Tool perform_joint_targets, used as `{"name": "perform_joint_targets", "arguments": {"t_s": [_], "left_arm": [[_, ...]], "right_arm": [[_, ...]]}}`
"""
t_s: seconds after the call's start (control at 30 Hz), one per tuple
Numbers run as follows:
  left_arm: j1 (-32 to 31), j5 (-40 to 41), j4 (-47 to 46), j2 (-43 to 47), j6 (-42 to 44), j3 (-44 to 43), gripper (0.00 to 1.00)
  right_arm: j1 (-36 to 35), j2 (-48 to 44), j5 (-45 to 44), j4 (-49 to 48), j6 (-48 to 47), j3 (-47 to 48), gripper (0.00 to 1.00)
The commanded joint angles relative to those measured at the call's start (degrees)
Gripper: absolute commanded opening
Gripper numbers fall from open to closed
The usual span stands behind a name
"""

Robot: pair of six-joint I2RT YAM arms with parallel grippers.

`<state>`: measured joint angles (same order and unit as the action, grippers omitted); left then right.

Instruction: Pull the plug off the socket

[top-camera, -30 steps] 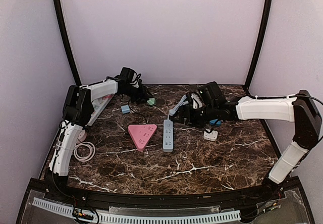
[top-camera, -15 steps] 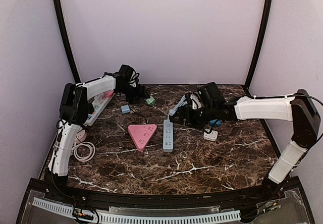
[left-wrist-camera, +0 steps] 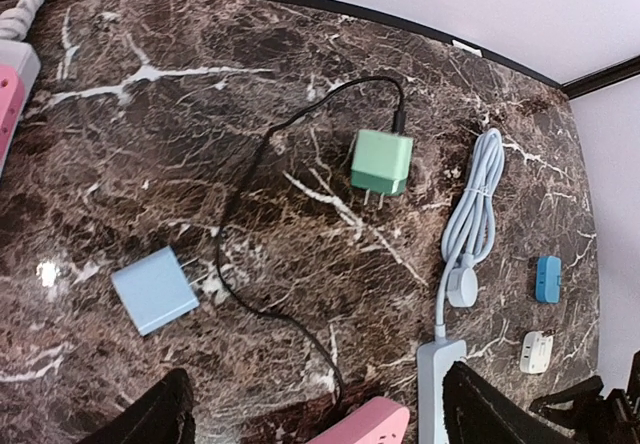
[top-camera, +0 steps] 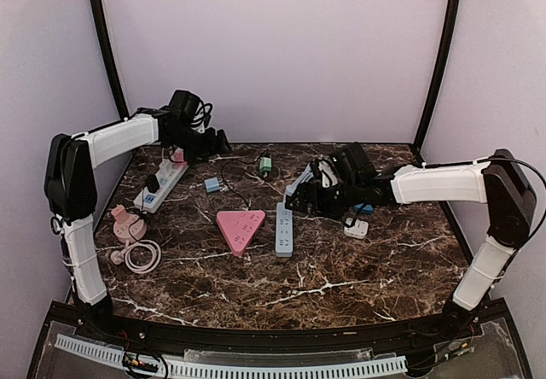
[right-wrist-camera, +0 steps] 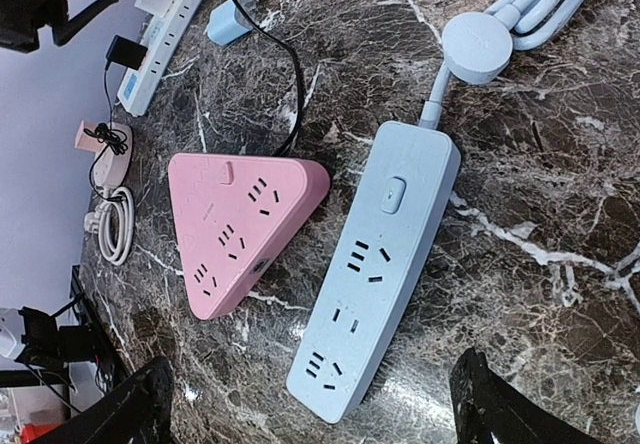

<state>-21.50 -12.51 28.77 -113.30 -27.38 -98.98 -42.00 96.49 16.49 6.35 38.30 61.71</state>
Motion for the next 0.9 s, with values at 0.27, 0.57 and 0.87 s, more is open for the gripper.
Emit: {"name": "perform_joint_targets", "arguments": {"t_s": [0.27, 0.57, 0.87], "left_arm": [[-0.1, 10.6, -0.6, 20.8, -2.0, 20.6, 0.85], [4.9, 20.7, 5.9, 27.1, -1.9, 25.3, 0.85], [19.2, 19.1, 8.5, 37.1, -7.3, 36.1, 0.88]], "right_arm": [[0.1, 1.3, -0.9, -2.7, -3.0, 1.0, 0.93], [0.1, 1.3, -0.2, -2.7, -4.0, 0.8, 0.93], [0.1, 2.4, 2.2, -4.3, -3.8, 0.4, 0.94]]}}
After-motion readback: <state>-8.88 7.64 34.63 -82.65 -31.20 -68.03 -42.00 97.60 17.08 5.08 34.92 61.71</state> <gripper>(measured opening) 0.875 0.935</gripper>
